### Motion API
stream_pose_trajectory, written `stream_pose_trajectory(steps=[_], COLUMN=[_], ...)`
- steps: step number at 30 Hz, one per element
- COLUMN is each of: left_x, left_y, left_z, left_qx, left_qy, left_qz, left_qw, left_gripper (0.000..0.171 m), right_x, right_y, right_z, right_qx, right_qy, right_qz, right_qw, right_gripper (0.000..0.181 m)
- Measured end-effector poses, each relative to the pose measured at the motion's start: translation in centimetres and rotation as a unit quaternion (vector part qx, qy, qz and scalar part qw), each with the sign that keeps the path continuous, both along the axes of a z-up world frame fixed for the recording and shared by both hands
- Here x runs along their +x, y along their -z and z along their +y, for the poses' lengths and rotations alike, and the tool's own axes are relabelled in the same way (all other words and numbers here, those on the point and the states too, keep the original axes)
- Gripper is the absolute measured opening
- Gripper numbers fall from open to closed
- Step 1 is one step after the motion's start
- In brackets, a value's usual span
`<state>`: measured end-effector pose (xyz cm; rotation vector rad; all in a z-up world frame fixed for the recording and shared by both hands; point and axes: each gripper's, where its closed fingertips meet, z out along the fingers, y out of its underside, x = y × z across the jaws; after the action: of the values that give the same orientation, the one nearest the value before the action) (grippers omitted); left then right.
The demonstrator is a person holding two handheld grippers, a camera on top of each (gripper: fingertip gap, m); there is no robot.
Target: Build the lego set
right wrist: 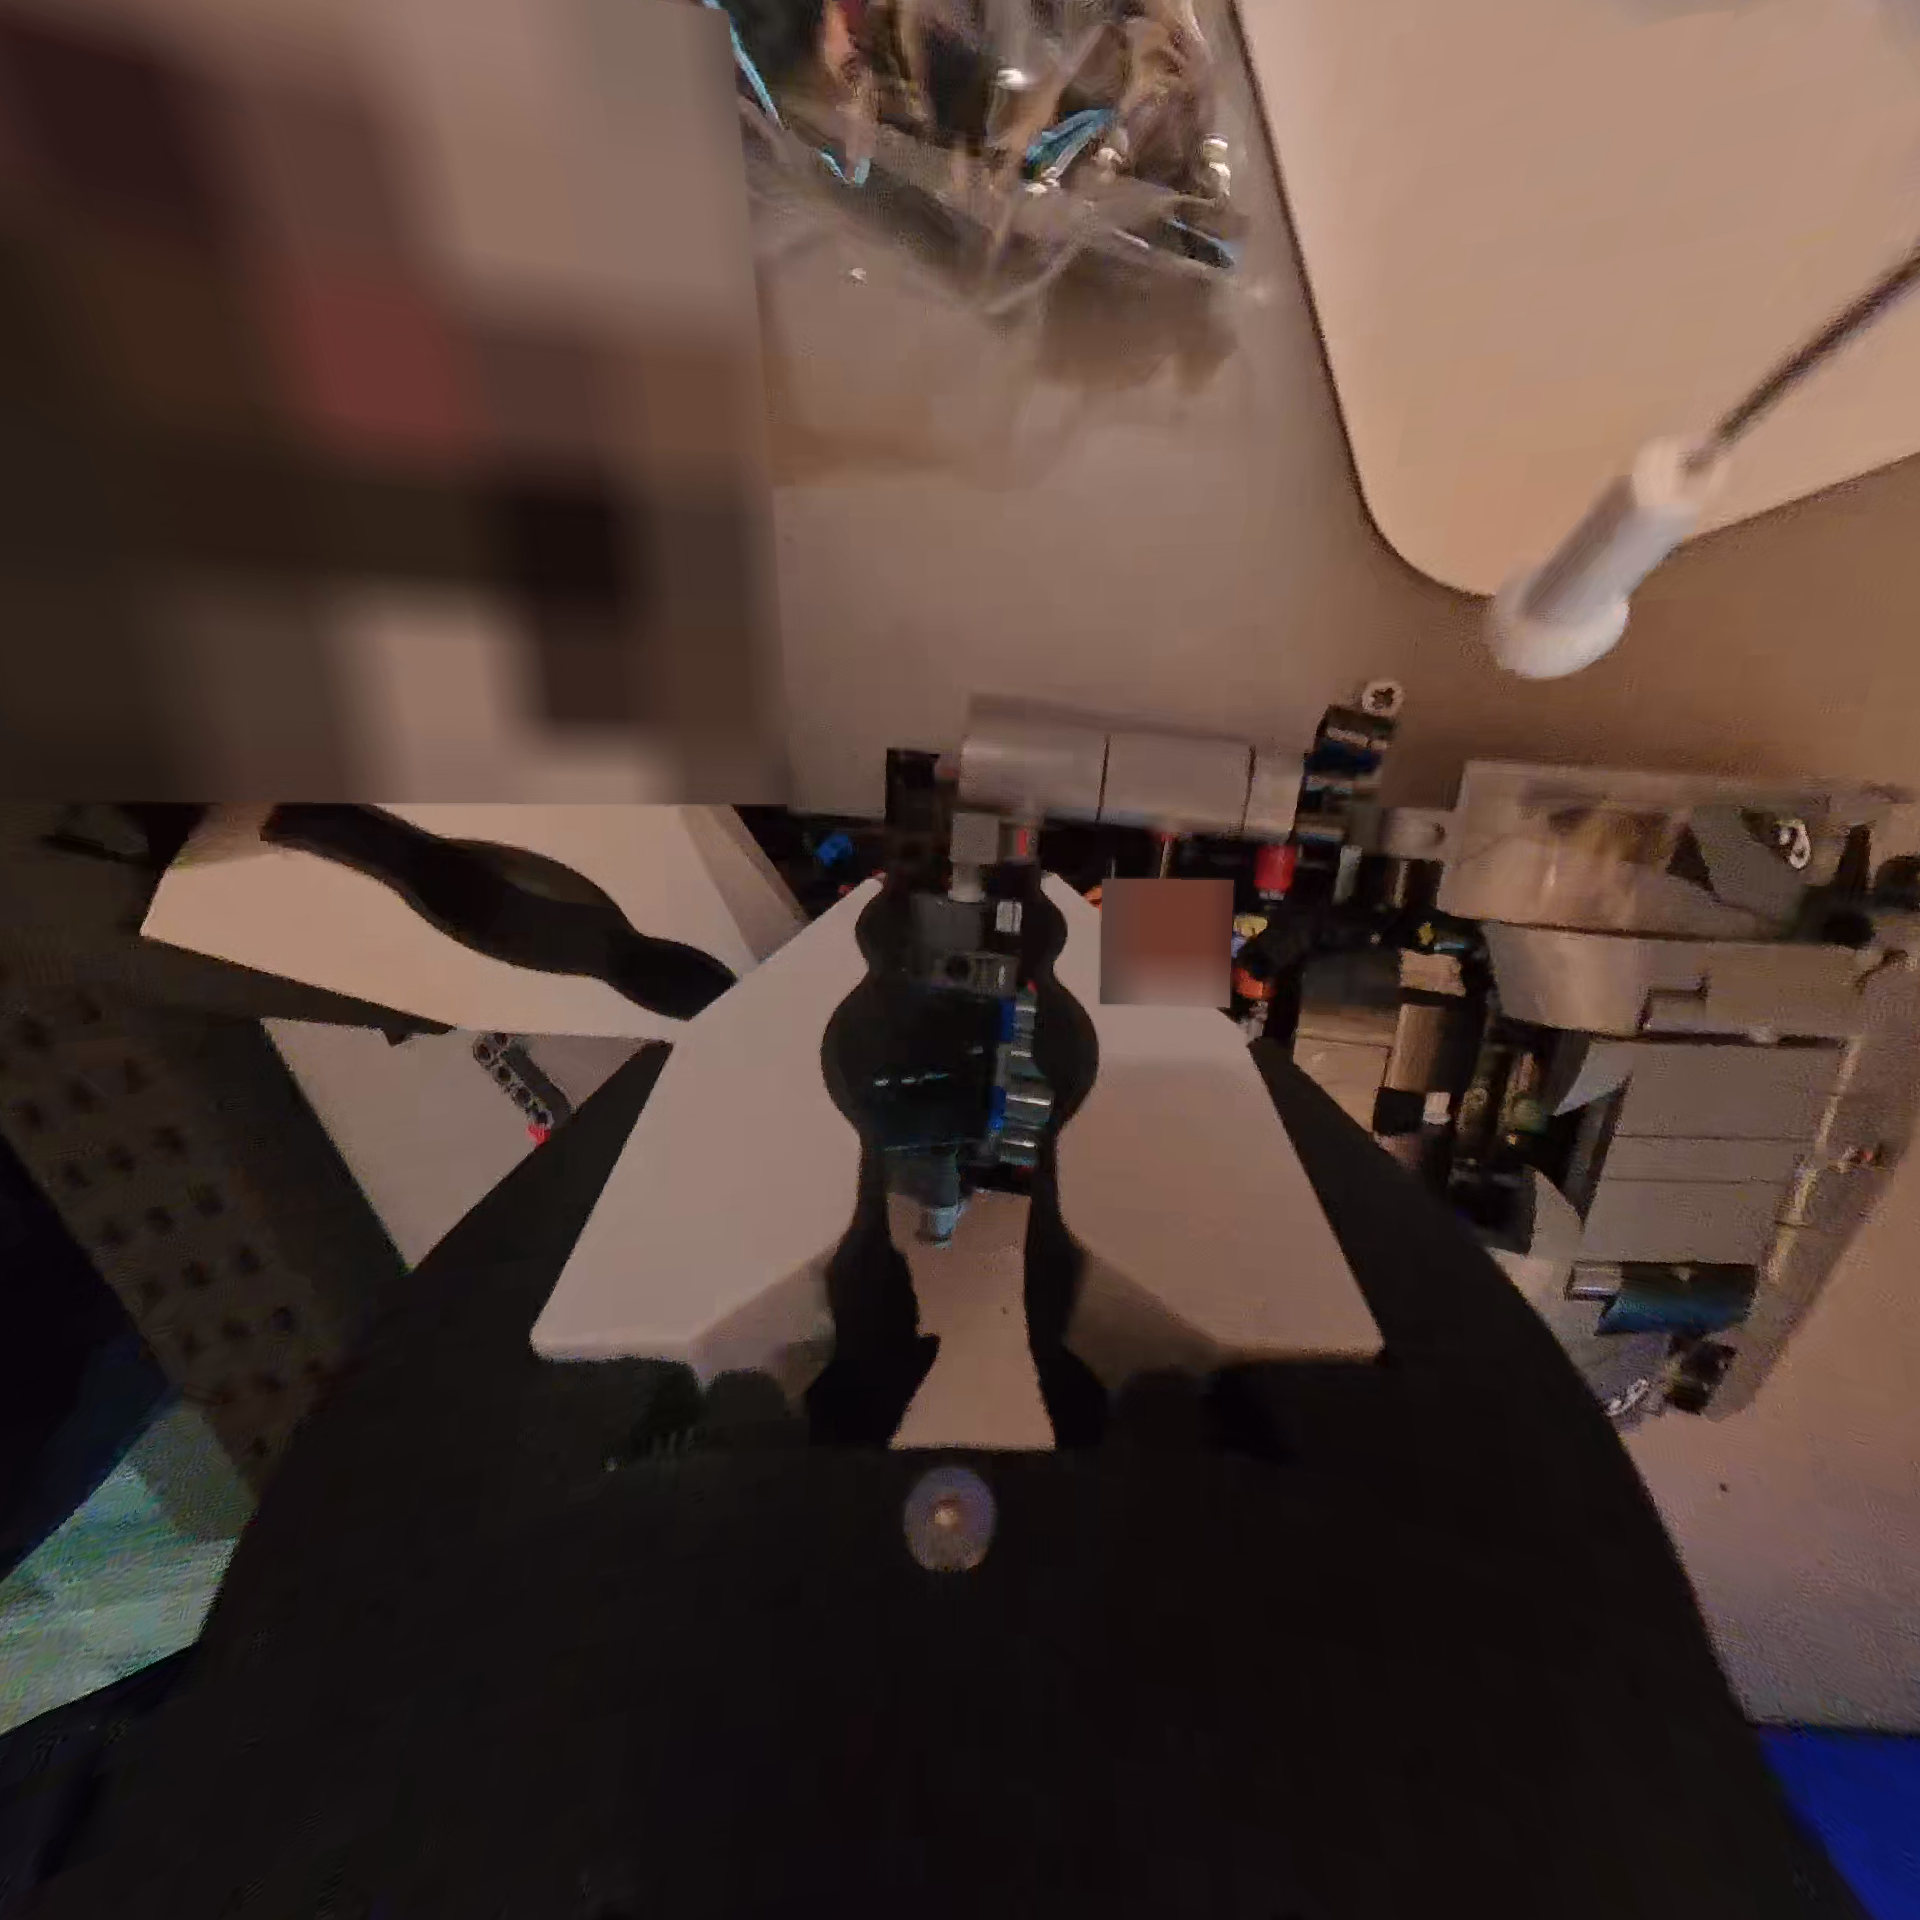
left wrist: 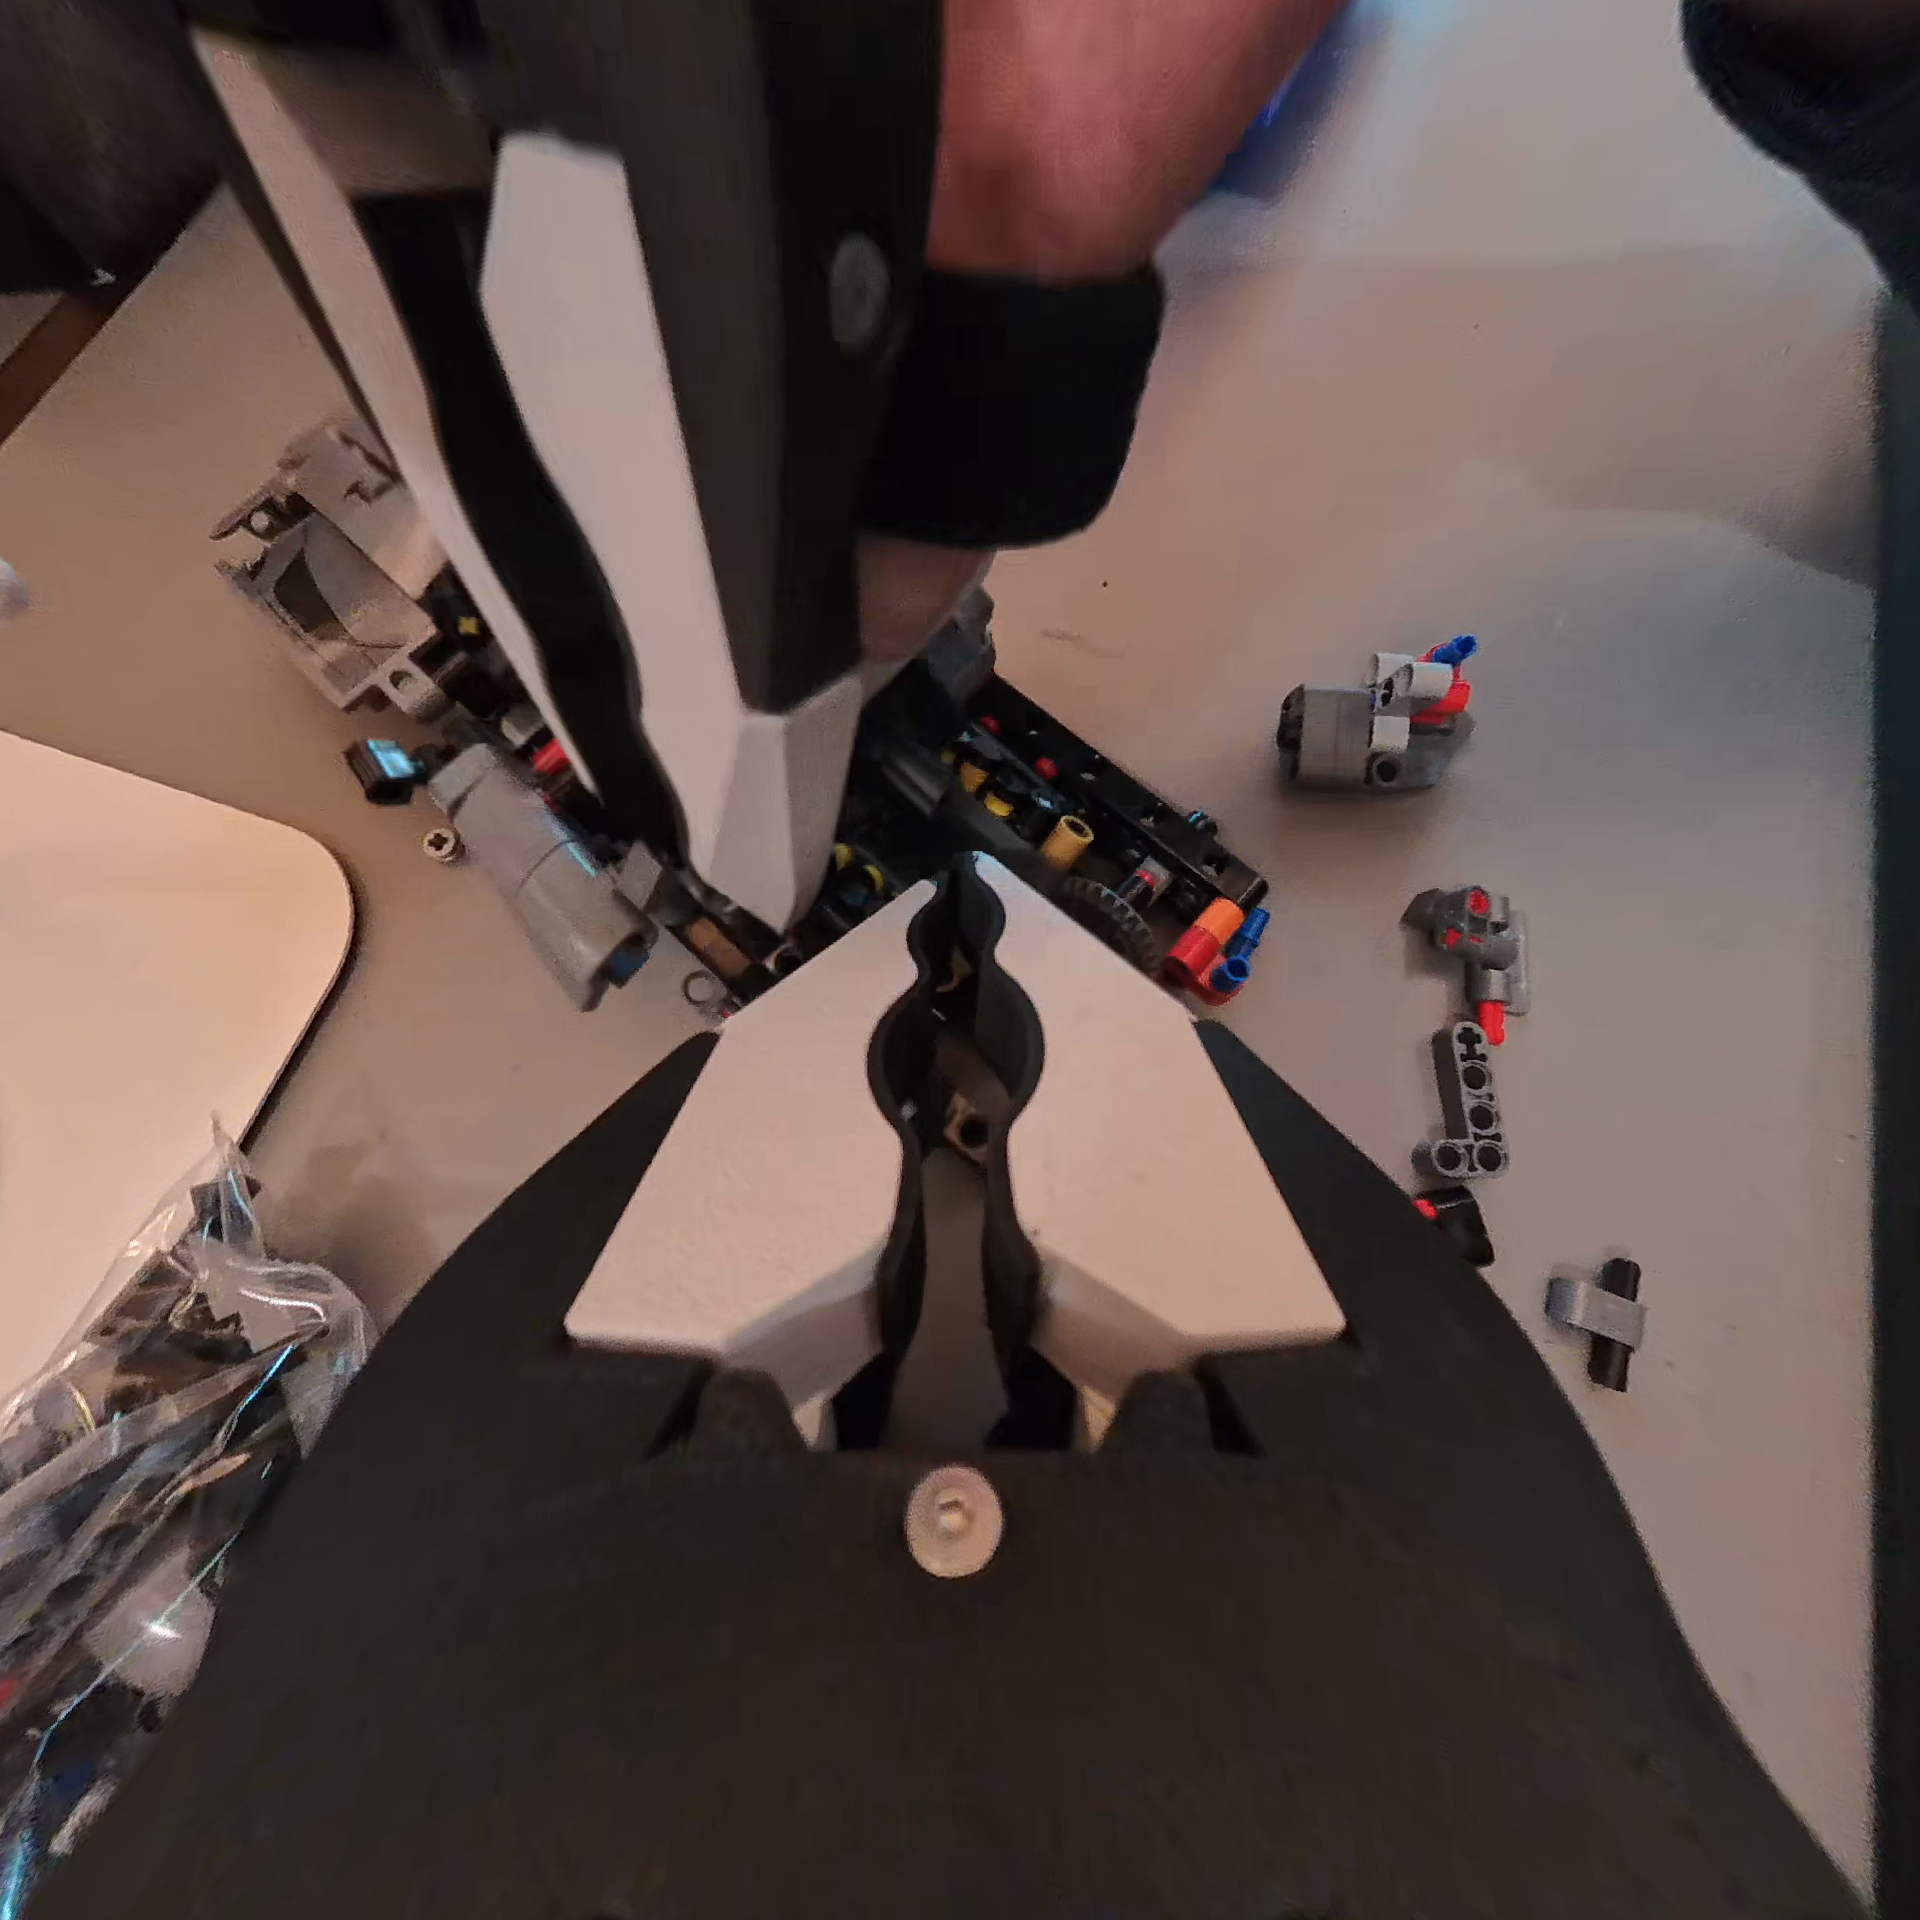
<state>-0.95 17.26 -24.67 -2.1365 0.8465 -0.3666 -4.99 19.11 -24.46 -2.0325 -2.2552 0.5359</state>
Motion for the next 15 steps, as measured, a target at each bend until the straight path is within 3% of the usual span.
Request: stream_pose_trajectory(steps=[6,15], left_x=[-0.17,-0.07], left_y=[0.08,-0.06], left_z=[-0.02,-0.02], left_qx=[-0.01,-0.019], left_qy=[-0.007,-0.003], left_qz=[-0.016,-0.044], left_qw=[1.0,0.999], left_gripper=[0.0,0.0], right_x=[-0.14,0.09], right_y=[-0.11,-0.66], right_z=[-0.02,0.02], right_qx=[0.052,-0.08], right_qy=[-0.022,0.006], right_qz=[0.001,0.051], right_qw=[0.998,0.995], right_gripper=[0.019,0.017])
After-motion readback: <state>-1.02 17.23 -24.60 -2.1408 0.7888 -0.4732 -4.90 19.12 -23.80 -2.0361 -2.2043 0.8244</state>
